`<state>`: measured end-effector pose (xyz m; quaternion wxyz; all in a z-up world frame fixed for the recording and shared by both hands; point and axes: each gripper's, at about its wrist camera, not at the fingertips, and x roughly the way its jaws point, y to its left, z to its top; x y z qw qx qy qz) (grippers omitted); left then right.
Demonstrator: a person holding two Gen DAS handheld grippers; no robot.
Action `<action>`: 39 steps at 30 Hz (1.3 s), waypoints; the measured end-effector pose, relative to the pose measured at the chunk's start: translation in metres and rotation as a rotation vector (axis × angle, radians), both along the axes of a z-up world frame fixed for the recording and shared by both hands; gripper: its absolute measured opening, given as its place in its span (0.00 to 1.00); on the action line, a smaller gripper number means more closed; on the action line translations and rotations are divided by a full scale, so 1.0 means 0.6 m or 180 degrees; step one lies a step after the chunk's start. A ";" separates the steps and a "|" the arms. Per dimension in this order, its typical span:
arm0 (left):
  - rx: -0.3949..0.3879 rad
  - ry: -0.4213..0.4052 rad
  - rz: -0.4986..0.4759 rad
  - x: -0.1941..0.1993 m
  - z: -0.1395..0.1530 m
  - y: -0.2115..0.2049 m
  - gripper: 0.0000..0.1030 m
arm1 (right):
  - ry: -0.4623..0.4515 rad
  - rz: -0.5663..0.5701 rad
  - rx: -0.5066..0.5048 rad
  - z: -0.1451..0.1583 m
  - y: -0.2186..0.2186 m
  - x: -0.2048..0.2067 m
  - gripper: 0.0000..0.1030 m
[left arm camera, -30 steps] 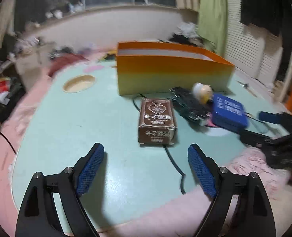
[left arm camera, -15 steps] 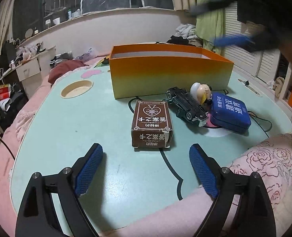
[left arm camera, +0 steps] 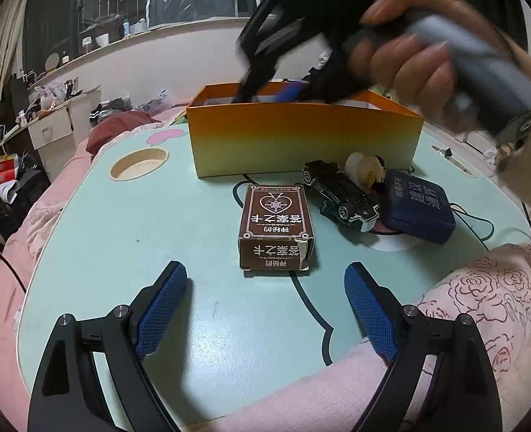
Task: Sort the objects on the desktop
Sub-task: 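Reach the right gripper into the box and grasp the black cloth, then lift the black cloth out with the right gripper and drop it beside the figurine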
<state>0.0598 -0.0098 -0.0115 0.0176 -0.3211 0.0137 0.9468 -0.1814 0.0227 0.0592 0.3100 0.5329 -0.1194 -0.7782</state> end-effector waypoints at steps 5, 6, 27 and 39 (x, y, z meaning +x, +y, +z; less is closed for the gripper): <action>-0.0004 0.0000 0.0003 0.000 0.001 0.001 0.87 | 0.0633 -0.0095 -0.0470 0.107 0.085 0.070 0.15; -0.0003 0.0001 0.0002 0.000 0.001 0.001 0.87 | 0.0717 -0.0141 -0.0513 0.120 0.101 0.087 0.15; -0.0014 -0.0003 0.0010 0.001 0.002 0.003 0.88 | 0.0654 -0.0675 0.0093 -0.045 0.239 0.159 0.19; -0.0014 -0.0005 0.0012 0.001 0.002 0.003 0.88 | 0.1313 -0.0483 0.0446 -0.080 0.269 0.353 0.80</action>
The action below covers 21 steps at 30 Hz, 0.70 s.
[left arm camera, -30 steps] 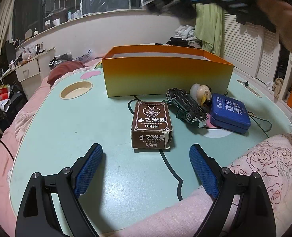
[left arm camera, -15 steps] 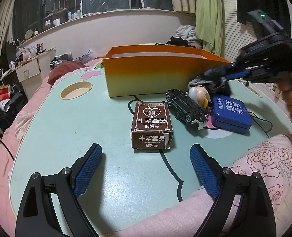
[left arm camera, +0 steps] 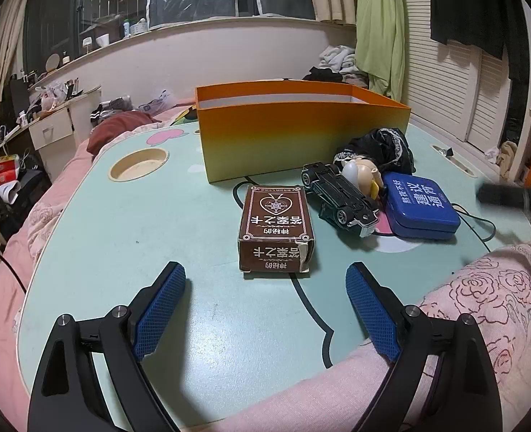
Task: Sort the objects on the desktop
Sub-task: 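Lift the black cloth out with the right gripper and drop it beside the figurine, then reach the left gripper into the box and grasp the silver metal piece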
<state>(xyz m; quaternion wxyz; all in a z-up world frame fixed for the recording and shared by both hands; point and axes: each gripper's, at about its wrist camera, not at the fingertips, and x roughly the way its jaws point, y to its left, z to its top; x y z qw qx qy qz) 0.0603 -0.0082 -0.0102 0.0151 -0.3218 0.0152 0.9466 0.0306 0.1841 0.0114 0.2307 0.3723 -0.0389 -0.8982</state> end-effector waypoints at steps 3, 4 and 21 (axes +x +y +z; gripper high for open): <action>-0.0006 -0.0001 -0.0002 0.000 0.000 0.000 0.88 | 0.0040 -0.0082 0.0344 -0.029 -0.021 -0.002 0.86; -0.0007 0.0002 -0.0002 0.000 0.001 0.001 0.88 | 0.0044 -0.0094 0.0545 -0.035 -0.033 -0.006 0.92; 0.0404 -0.0094 -0.0470 -0.060 0.172 -0.030 0.45 | 0.0132 -0.0169 0.0745 -0.050 -0.032 -0.005 0.99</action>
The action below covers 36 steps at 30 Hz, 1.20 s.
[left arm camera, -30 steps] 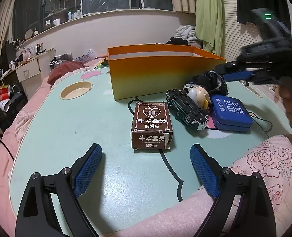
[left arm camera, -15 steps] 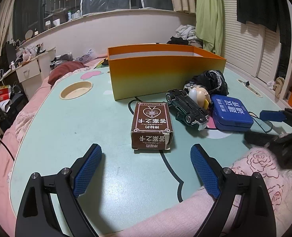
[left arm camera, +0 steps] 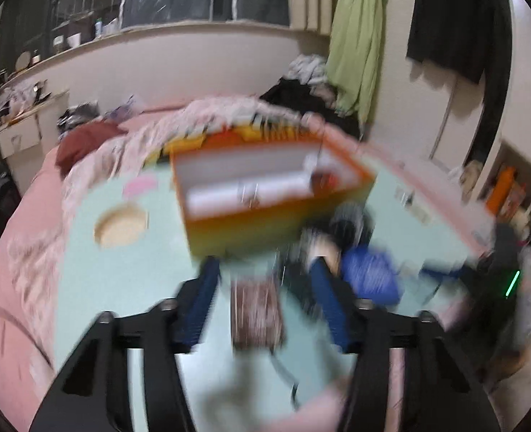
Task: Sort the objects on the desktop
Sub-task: 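Reach the left gripper into the box and grasp the silver metal piece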
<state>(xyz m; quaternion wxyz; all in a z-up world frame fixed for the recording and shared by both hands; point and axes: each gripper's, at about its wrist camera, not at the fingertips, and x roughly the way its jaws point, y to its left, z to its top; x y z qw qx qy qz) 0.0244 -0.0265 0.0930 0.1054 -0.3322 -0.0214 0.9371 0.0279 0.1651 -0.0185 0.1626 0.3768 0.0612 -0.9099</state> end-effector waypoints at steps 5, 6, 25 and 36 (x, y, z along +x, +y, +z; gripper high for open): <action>0.0430 -0.0796 -0.0061 -0.162 0.049 -0.018 0.45 | 0.0013 -0.0002 -0.0006 0.009 -0.005 0.008 0.99; 0.0384 -0.1139 0.0007 -0.210 0.032 -0.015 0.45 | 0.0015 -0.0001 -0.0012 0.009 -0.003 0.009 0.99; -0.0130 -0.1665 0.0134 -0.324 -0.092 0.015 0.31 | 0.0023 -0.0006 -0.0014 0.011 -0.005 0.012 1.00; 0.0128 -0.0935 -0.0498 -0.132 -0.019 0.013 0.31 | 0.0023 -0.0006 -0.0016 0.011 -0.005 0.011 1.00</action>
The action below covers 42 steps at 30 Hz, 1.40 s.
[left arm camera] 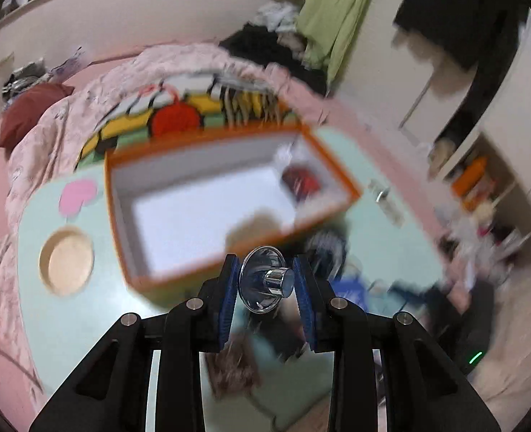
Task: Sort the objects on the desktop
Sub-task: 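Reach the left gripper into the box and grasp the silver metal piece, then carry the silver piece out with the left gripper and set it beside the car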
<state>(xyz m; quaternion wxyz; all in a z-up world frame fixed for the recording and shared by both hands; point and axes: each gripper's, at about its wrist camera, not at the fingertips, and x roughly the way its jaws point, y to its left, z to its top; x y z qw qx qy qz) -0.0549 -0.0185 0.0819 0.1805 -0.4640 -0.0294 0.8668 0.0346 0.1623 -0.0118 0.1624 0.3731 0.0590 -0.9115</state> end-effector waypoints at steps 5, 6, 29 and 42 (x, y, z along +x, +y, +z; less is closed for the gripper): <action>-0.0124 0.0144 0.0111 -0.010 -0.054 0.004 0.40 | 0.0000 -0.0003 -0.0002 0.000 0.000 0.001 1.00; -0.0116 0.0205 0.0078 -0.012 -0.054 0.007 0.48 | 0.0001 -0.0003 -0.0003 0.000 0.000 0.001 1.00; -0.0659 0.0777 0.0784 0.158 -0.148 0.039 0.90 | 0.0018 -0.0008 0.0000 0.002 -0.004 0.002 1.00; -0.0634 0.0864 0.0768 0.162 -0.152 0.034 0.92 | 0.0023 -0.0015 0.0000 0.002 -0.003 0.003 1.00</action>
